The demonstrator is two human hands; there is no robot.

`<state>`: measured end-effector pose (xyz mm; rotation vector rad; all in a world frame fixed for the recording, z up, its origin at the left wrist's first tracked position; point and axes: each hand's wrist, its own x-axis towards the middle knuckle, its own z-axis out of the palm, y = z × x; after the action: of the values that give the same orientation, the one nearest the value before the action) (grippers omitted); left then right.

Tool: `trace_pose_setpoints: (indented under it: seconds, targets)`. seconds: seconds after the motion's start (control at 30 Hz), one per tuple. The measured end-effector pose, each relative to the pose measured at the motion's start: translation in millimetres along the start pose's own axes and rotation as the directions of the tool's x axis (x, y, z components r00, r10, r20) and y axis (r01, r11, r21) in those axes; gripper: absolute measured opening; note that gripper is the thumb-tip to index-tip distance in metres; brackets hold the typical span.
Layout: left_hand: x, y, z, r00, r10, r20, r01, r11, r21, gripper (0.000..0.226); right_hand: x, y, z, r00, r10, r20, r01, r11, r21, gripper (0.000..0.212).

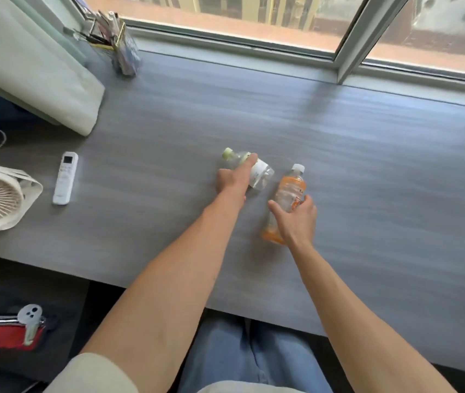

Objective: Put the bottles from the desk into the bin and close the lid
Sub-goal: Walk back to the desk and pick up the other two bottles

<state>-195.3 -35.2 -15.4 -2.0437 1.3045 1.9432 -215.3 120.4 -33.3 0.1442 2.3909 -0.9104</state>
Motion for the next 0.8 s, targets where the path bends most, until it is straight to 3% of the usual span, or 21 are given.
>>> trace_pose_setpoints:
  seconds: [0.07,0.2,0.47,0.63,0.8]
  targets:
    - [10.1,4.7,17.4,0.998,-0.011,-0.066,0.011,1.000,0.002,0.098,3.8,0.7,8.9,1.000,0.013,-0.019,-0.013,1.000,-0.011,0.088]
    - [26.5,6.1,41.5,0.986,0.045,-0.159,-0.029,0.994,0.105,0.101,13.5,6.7,18.5,0.999,0.014,-0.045,-0.017,0.998,-0.063,0.090]
    - [35.1,2.5,32.6,0.975,0.132,-0.179,-0.096,0.976,0.197,0.070,26.7,20.0,6.7,1.000,0.009,-0.012,-0.010,0.991,-0.134,0.068]
    - [13.6,-24.5,-7.6,0.972,0.208,-0.107,-0.184,0.963,0.196,0.061,18.1,35.8,-17.3,0.992,-0.013,0.123,0.027,0.994,-0.110,0.058]
    - [-20.5,-66.3,-54.0,0.984,0.179,-0.015,-0.172,0.962,0.212,0.057,-11.9,65.4,-49.2,0.978,-0.025,0.209,0.057,0.987,-0.148,0.059]
